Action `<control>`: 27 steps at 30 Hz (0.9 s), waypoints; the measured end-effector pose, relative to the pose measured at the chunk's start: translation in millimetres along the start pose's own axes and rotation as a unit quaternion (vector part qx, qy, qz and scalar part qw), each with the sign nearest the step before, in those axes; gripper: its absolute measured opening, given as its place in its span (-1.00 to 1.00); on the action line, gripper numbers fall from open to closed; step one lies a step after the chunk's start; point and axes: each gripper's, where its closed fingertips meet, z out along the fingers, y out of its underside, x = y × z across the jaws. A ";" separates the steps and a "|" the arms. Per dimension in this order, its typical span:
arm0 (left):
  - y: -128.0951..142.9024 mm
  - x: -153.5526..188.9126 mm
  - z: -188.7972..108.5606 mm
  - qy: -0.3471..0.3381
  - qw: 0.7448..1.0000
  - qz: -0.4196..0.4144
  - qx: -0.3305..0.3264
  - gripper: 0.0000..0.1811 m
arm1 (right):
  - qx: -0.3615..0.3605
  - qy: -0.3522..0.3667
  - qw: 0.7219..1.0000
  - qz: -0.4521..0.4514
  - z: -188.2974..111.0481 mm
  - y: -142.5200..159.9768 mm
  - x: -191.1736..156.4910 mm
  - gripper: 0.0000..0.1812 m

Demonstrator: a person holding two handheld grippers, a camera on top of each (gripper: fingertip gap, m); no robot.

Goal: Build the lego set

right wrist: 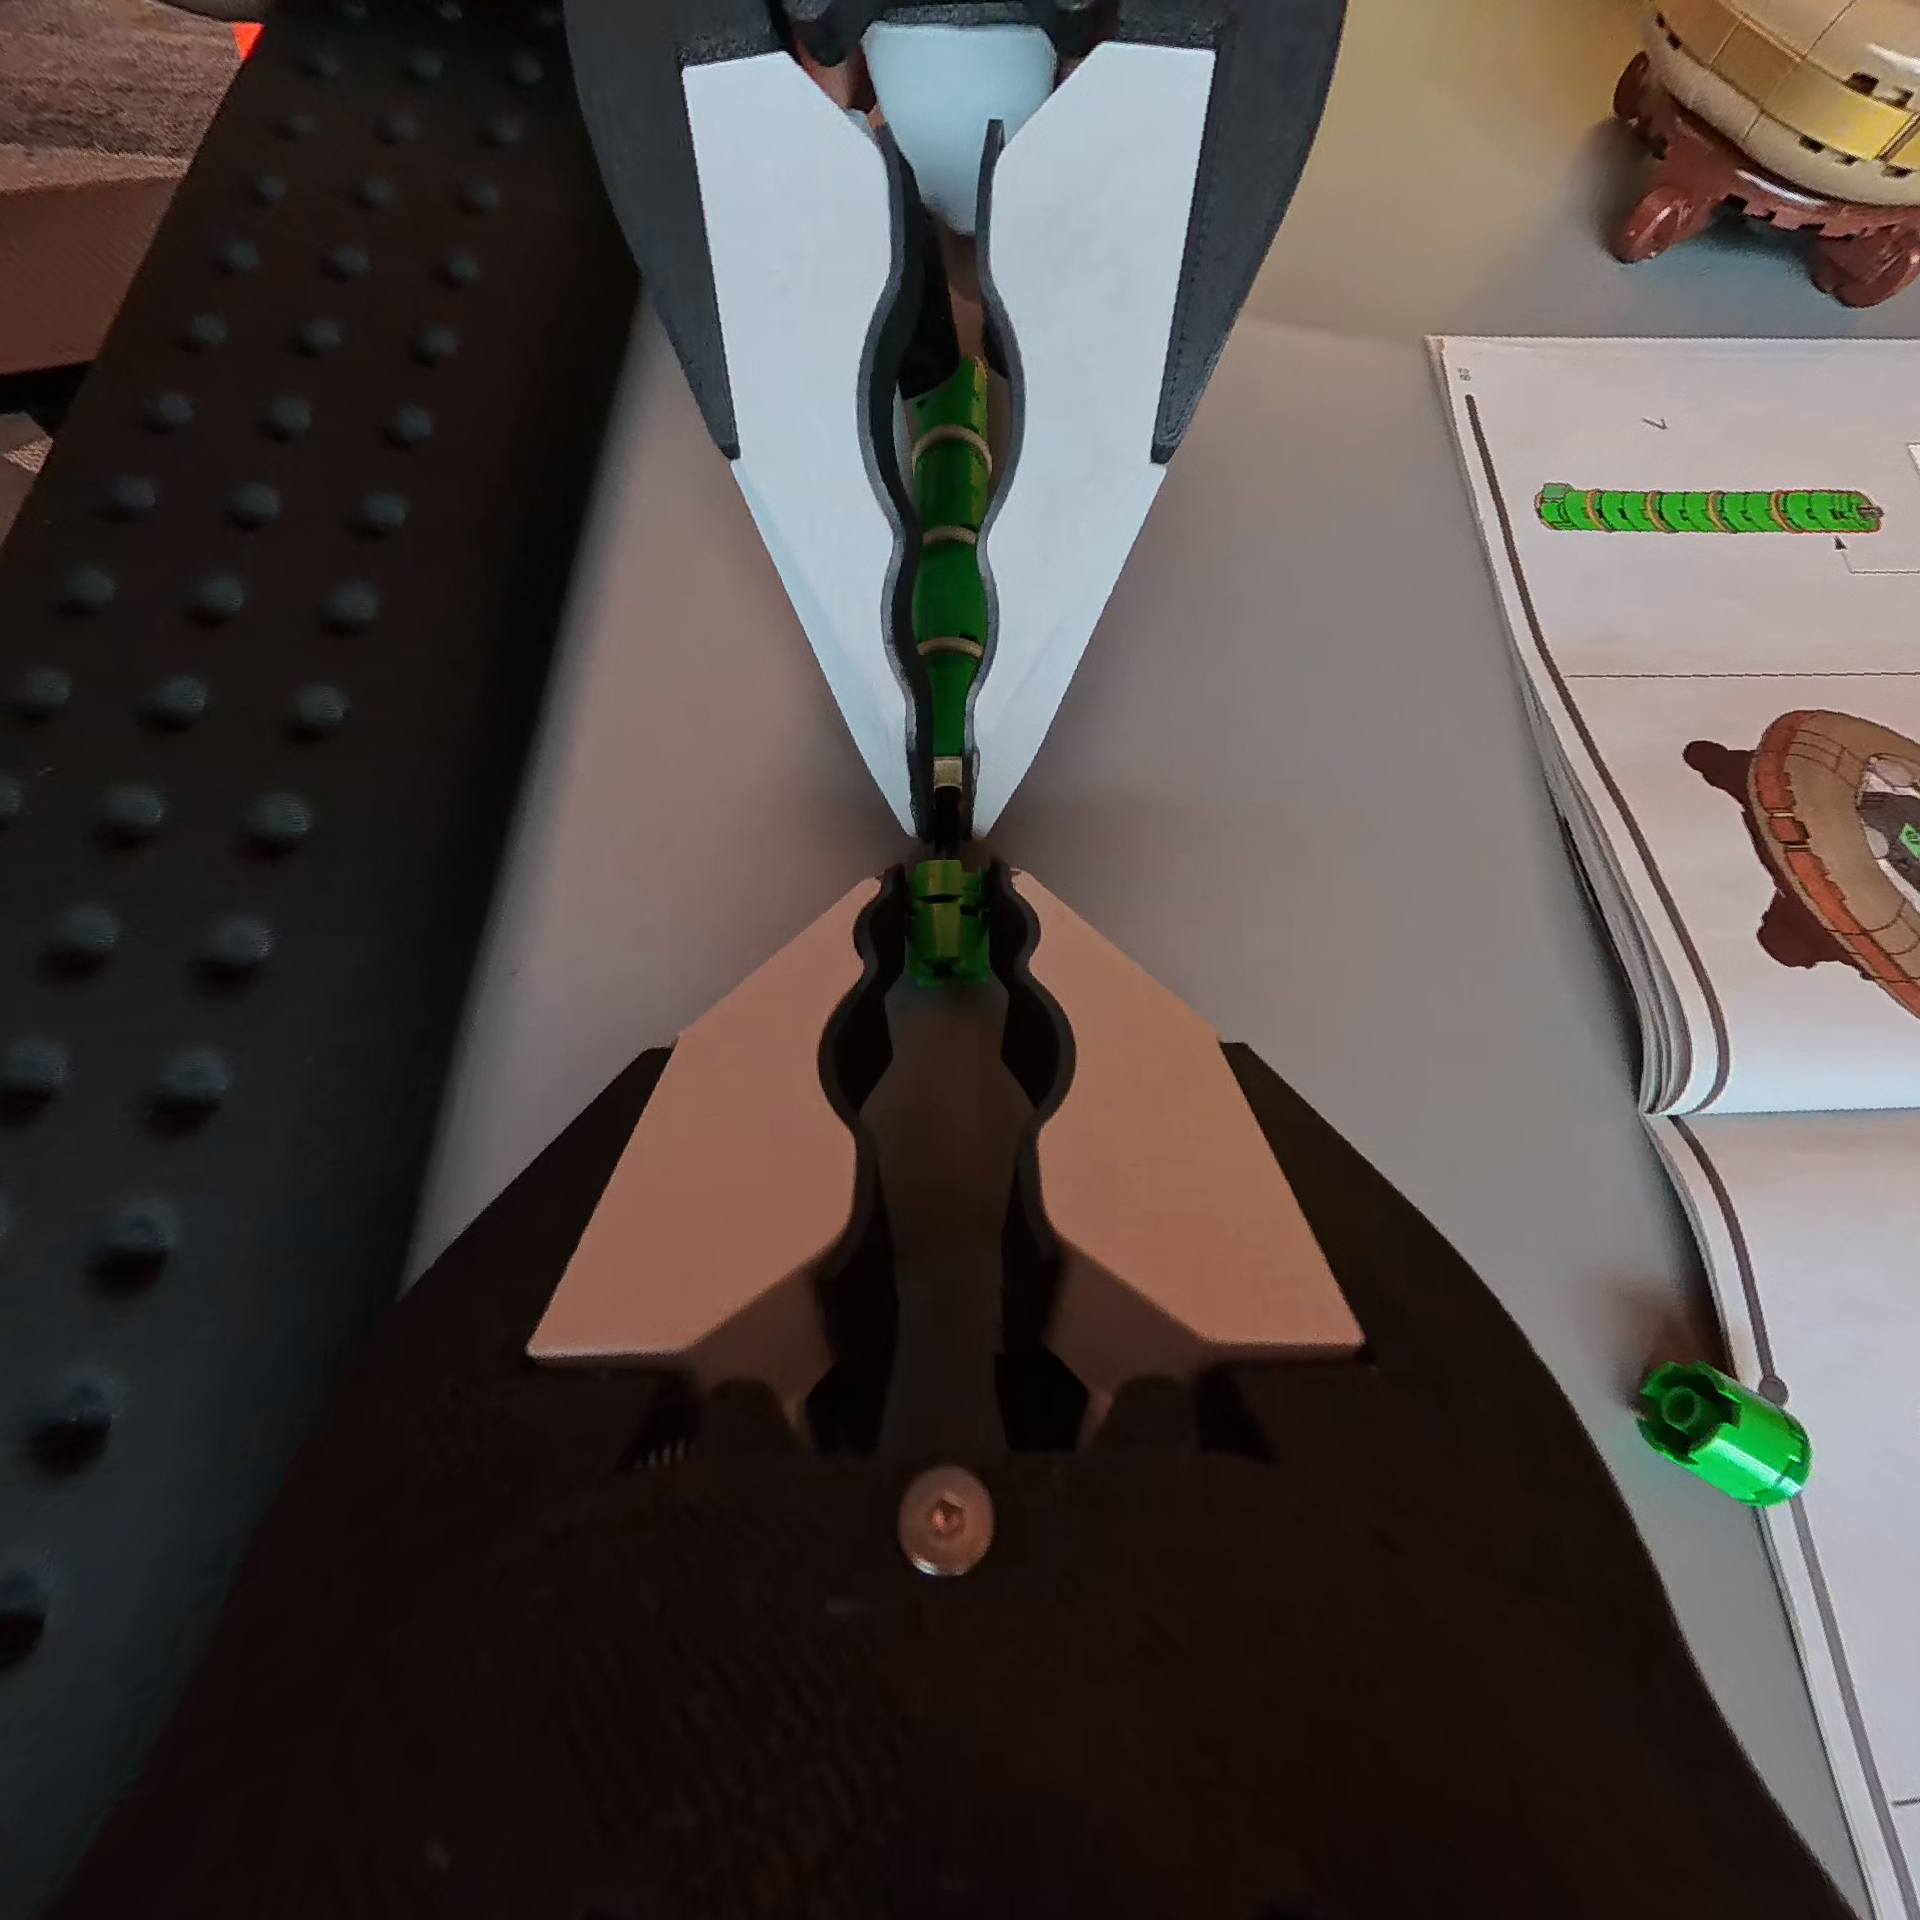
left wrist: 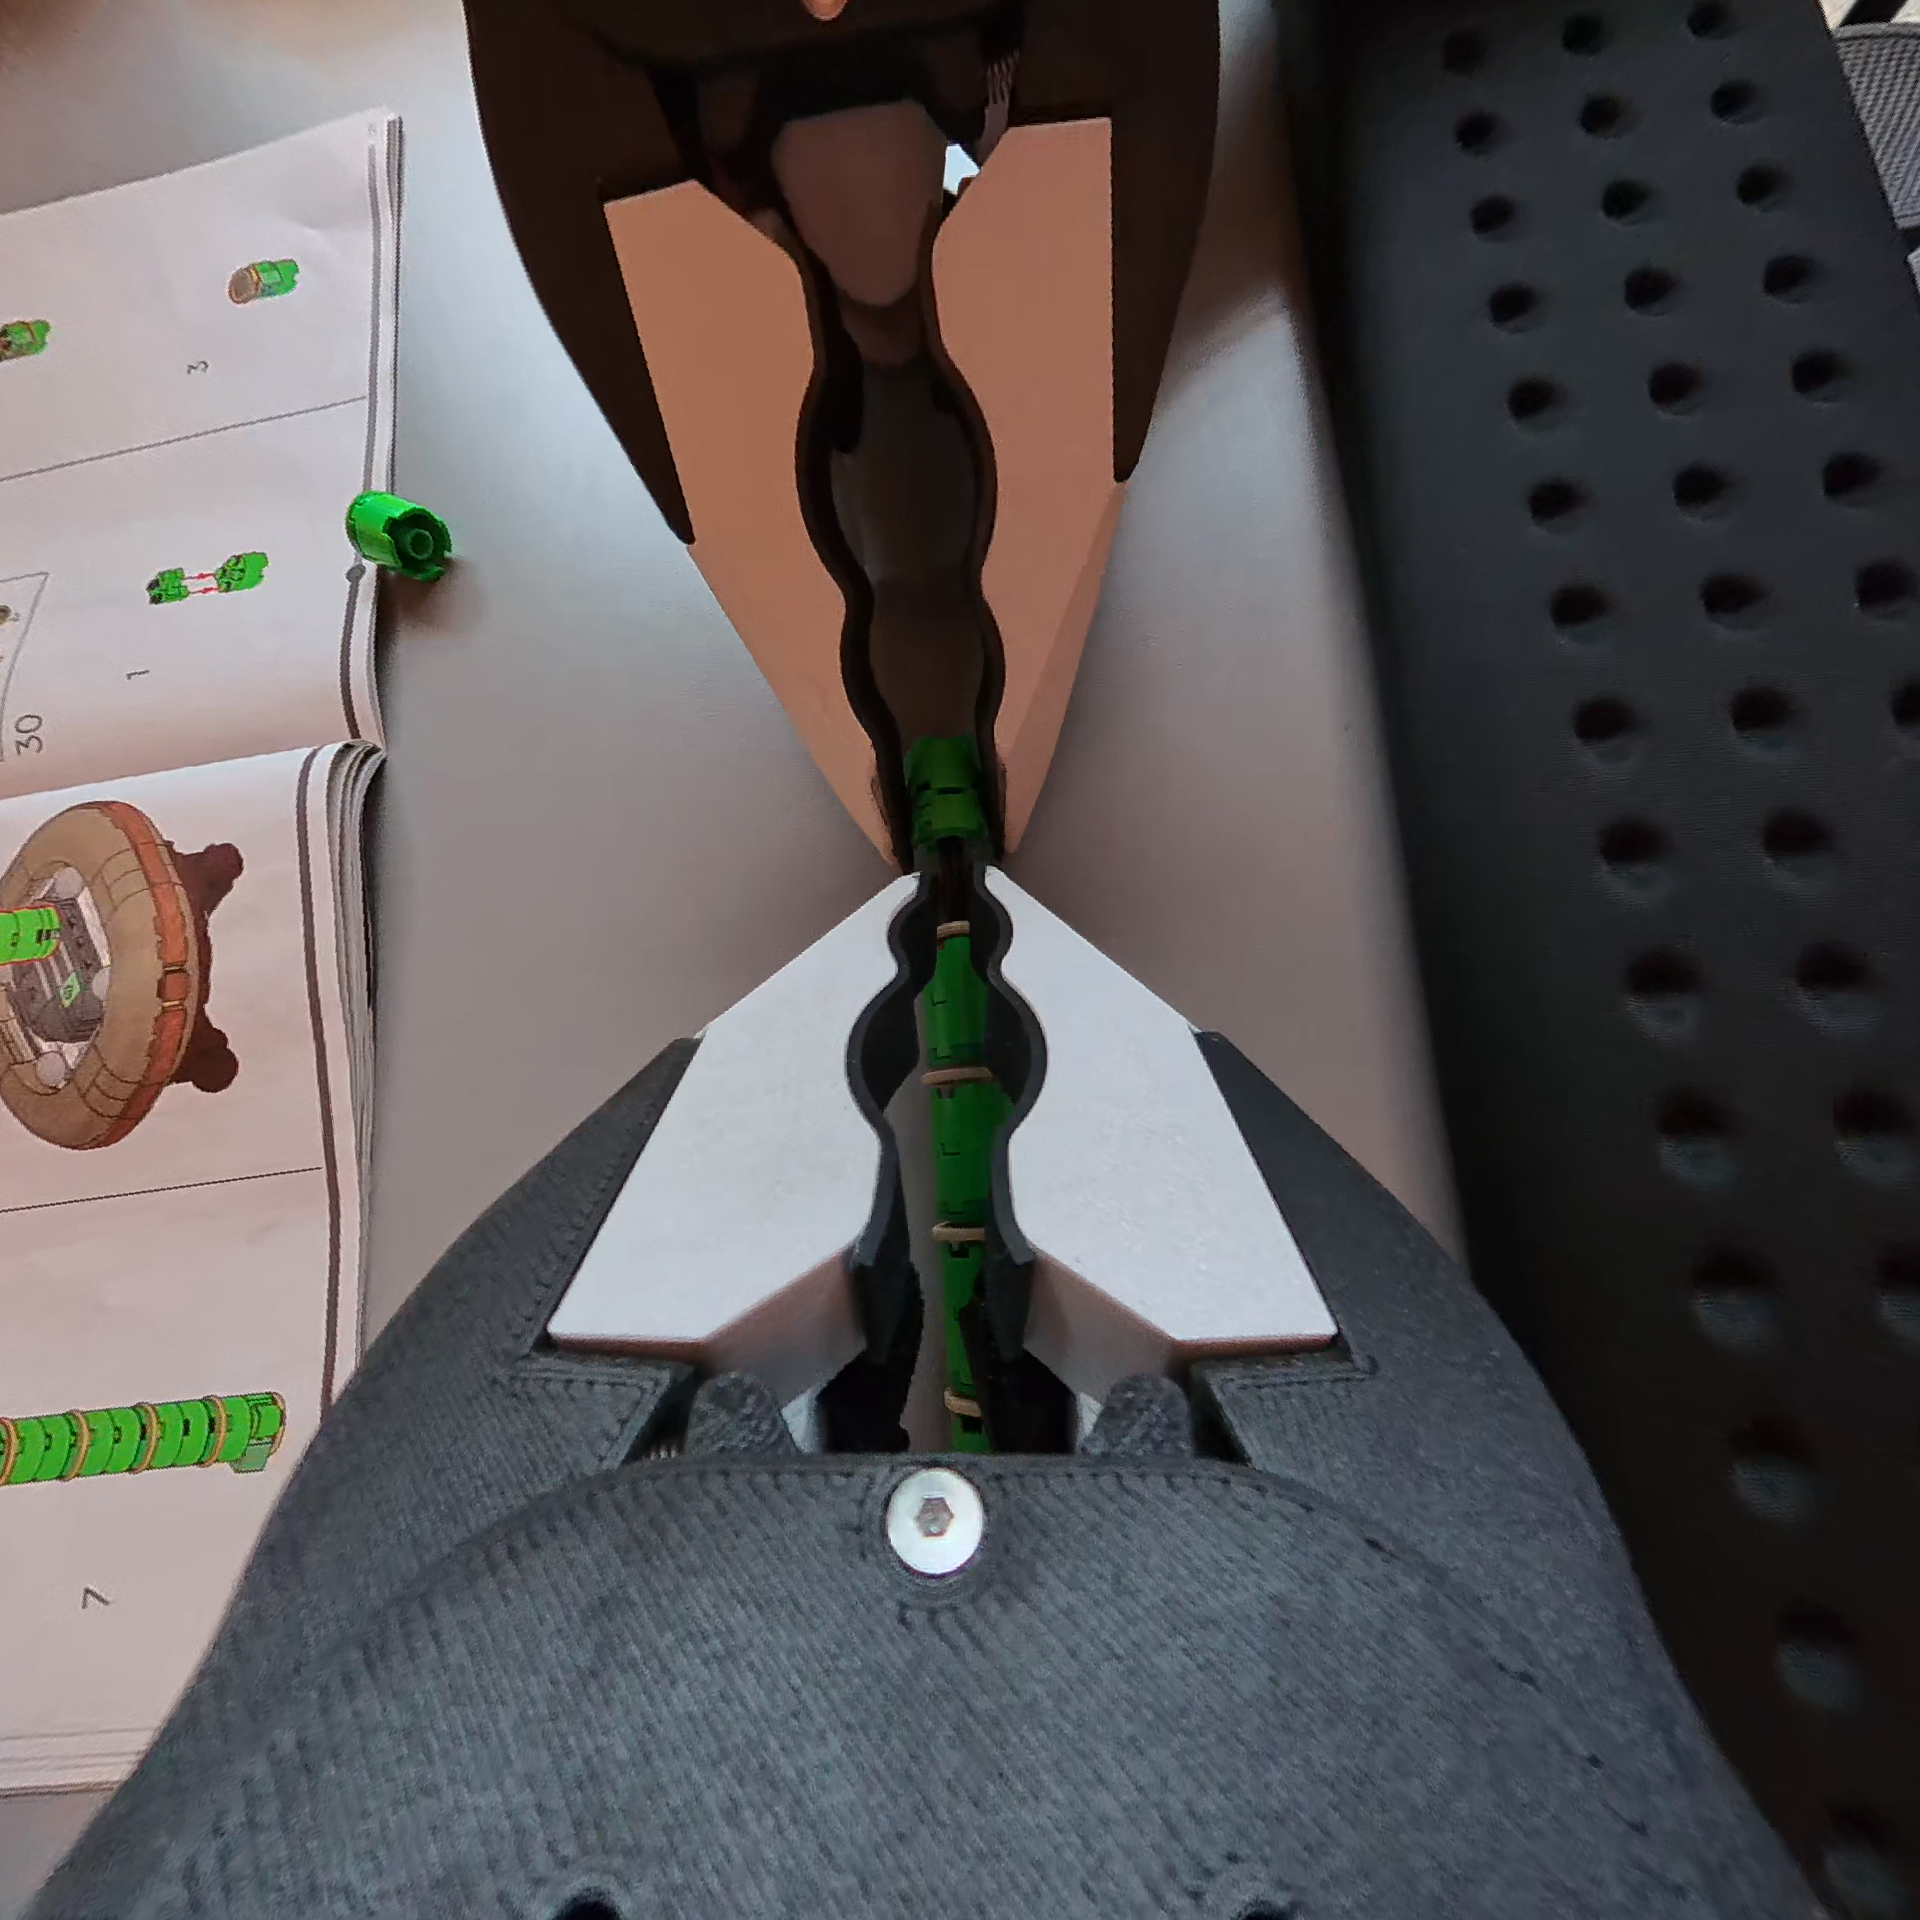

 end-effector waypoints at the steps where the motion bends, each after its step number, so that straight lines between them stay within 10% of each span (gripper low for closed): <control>1: 0.0 0.4 -0.1 0.000 1.000 0.000 0.000 -0.94 | 0.001 0.000 1.000 -0.001 -0.1 0.0 -0.3 -0.82; 27: 0.3 -0.3 1.6 -0.036 0.997 0.007 -0.068 -0.94 | -0.055 0.031 0.997 -0.046 4.5 -4.6 0.2 -0.83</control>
